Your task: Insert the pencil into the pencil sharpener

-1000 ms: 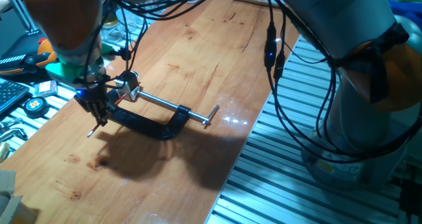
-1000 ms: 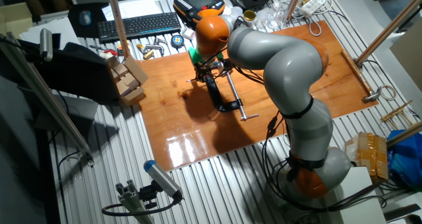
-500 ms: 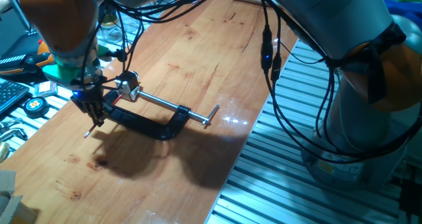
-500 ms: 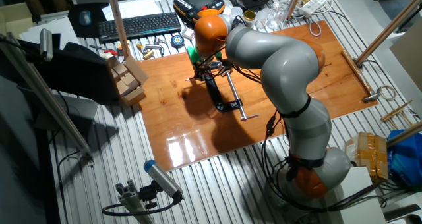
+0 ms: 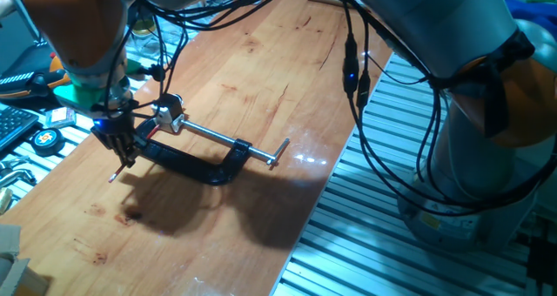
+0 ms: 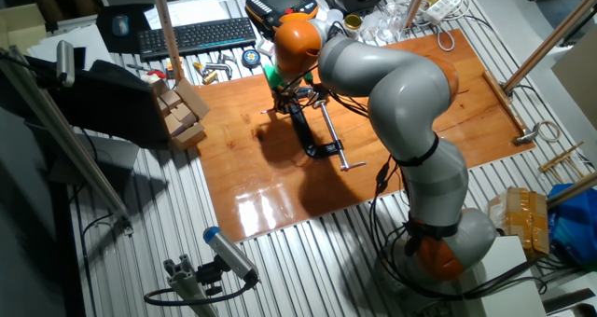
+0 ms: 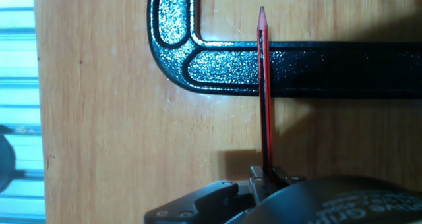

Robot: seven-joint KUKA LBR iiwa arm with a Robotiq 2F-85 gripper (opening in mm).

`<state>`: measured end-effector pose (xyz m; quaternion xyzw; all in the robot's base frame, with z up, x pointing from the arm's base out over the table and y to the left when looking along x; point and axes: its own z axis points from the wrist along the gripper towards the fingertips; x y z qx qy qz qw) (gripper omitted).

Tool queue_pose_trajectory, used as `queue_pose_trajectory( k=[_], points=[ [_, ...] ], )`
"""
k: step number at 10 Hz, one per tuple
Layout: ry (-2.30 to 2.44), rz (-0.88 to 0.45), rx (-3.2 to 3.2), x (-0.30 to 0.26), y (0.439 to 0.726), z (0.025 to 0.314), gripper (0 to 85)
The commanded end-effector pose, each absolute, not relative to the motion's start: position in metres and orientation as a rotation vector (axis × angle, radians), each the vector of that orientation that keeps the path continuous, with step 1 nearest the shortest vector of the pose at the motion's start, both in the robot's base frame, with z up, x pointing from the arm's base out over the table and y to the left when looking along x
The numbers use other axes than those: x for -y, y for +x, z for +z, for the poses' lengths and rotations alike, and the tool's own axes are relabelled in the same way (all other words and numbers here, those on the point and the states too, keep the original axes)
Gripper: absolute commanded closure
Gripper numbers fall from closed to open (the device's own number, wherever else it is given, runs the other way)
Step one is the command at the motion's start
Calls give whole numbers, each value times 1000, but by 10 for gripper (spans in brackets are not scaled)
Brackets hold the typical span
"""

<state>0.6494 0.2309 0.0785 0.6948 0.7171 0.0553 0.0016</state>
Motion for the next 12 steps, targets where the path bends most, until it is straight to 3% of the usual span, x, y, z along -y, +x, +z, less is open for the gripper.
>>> queue_pose_trajectory(
  k=[1,6,12],
  points=[
    [2171,146,-2249,-231,649,78,850],
    [2144,70,-2283,-231,649,78,850],
    [2194,95,-2327,-232,653,79,850]
  ],
)
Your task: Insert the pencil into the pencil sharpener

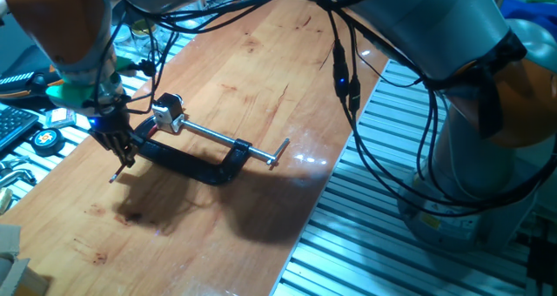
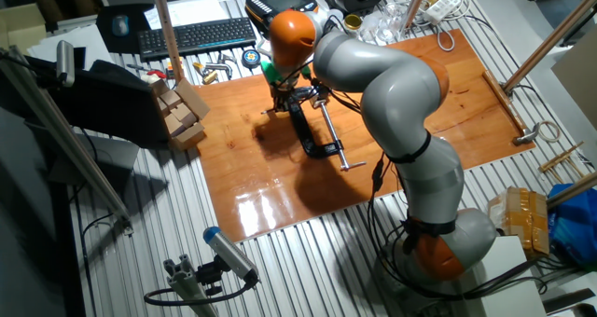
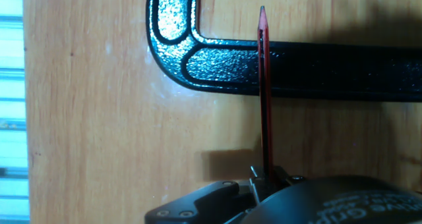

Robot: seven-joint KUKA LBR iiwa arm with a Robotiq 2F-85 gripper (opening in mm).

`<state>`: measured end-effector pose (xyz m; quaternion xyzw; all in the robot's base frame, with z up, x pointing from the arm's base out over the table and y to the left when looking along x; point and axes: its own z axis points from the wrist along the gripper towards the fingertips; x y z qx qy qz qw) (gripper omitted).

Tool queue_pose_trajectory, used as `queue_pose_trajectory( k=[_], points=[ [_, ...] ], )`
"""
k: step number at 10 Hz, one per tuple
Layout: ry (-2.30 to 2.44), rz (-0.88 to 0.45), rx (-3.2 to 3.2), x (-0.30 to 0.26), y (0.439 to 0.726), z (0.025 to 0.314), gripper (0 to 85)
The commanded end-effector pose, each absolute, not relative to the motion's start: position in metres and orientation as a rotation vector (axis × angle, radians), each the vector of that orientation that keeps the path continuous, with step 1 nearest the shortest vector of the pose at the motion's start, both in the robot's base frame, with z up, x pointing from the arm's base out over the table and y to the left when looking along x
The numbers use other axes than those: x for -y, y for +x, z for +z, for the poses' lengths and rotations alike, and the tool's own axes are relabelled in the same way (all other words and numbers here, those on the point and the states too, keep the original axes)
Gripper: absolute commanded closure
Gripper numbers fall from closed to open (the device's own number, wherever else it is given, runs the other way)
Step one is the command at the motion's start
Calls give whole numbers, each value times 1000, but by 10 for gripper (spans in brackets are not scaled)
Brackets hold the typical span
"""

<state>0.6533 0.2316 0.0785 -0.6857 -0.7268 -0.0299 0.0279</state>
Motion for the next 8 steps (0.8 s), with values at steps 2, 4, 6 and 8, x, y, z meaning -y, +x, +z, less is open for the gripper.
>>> queue_pose_trajectory(
  k=[2,4,6,8],
  points=[
    [-2129,-98,2244,-233,656,80,850],
    [-2140,-106,2234,-234,659,81,850],
    [-2144,-101,2238,-233,662,81,850],
    [-2147,-107,2231,-233,664,81,850]
  ],
)
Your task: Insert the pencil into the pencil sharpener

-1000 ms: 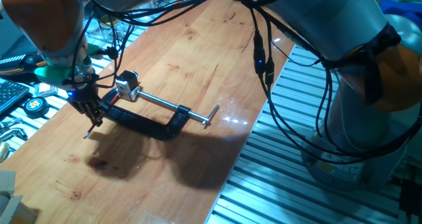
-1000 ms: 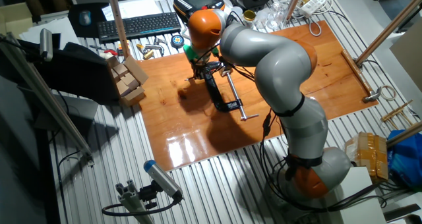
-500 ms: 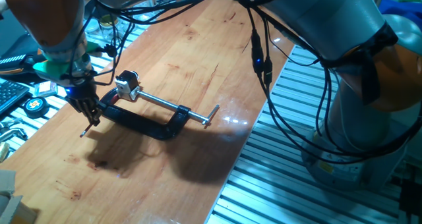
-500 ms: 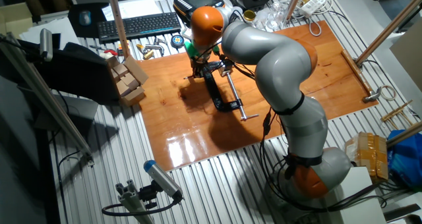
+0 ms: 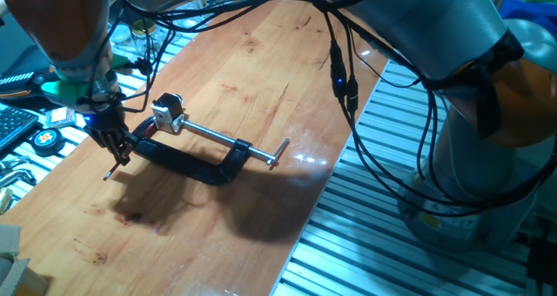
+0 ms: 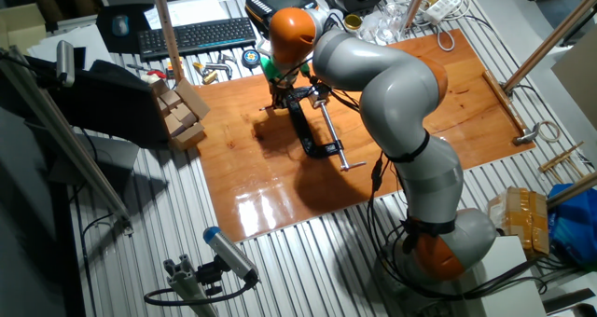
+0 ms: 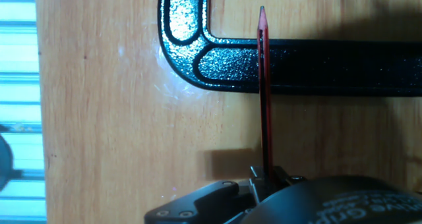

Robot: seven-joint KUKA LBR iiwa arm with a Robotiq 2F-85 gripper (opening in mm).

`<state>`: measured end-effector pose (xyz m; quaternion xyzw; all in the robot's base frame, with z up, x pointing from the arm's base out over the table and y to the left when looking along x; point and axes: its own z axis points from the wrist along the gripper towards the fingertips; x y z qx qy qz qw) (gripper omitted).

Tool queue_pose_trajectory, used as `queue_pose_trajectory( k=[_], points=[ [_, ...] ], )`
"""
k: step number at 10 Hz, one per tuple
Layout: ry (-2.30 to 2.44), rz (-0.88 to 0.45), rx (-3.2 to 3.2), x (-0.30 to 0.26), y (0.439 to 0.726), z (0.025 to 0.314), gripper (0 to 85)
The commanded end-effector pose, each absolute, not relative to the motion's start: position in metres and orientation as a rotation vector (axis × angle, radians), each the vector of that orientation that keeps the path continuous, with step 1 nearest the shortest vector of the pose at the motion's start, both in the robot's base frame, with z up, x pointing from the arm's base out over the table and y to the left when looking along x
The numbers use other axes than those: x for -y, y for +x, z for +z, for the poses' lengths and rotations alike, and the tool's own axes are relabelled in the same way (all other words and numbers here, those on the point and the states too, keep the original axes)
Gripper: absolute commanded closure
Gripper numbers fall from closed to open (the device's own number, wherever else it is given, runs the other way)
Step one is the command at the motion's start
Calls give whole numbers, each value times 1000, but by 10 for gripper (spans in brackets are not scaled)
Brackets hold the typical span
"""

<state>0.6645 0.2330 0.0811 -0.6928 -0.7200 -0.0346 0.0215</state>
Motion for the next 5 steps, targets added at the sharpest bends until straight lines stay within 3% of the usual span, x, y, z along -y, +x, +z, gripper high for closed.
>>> queue_pose_trajectory(
  k=[1,5],
  points=[
    [-2149,-107,2233,-232,665,81,850],
    [-2151,-119,2238,-231,667,79,850]
  ],
)
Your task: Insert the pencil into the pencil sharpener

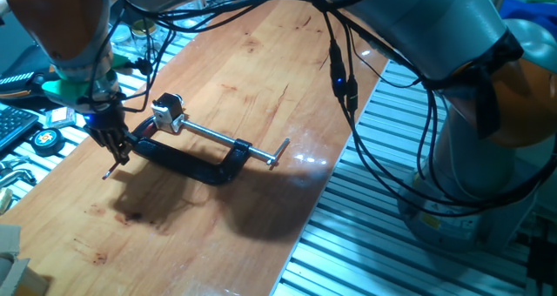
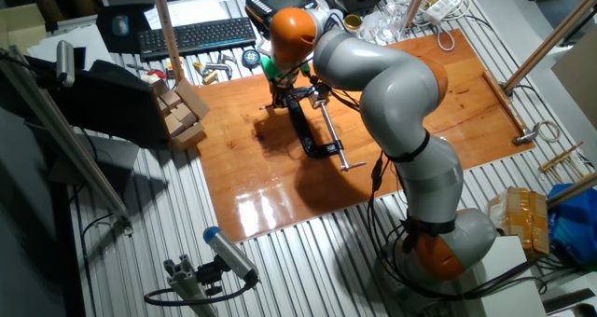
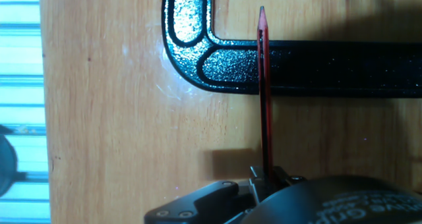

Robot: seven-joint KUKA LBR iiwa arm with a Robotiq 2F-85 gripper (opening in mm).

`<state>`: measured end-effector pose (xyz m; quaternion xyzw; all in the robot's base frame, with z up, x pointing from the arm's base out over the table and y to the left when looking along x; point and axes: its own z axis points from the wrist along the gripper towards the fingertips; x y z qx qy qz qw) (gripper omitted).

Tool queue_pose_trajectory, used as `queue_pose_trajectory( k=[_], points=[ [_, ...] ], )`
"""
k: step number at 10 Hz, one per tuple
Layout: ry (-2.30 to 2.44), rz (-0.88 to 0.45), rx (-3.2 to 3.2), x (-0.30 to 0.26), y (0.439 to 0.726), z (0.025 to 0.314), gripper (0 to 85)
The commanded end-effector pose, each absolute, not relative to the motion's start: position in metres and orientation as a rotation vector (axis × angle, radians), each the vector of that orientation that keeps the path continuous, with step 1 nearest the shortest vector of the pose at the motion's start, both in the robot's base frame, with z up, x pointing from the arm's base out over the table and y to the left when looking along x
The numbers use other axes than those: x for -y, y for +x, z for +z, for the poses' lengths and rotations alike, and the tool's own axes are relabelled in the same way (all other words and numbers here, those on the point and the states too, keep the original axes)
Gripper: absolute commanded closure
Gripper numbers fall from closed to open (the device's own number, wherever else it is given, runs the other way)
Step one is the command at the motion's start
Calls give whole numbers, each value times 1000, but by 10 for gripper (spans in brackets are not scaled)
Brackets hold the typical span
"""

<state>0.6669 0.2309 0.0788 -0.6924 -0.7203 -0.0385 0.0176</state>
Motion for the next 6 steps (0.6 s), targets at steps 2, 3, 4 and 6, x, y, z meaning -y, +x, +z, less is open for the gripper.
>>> queue_pose_trajectory(
  k=[2,3,4,6],
  points=[
    [-2155,-121,2232,-231,668,78,850],
    [-2166,-119,2223,-231,669,77,850],
    [-2180,-117,2216,-231,670,77,850],
    [-2197,-125,2206,-232,673,78,850]
  ],
)
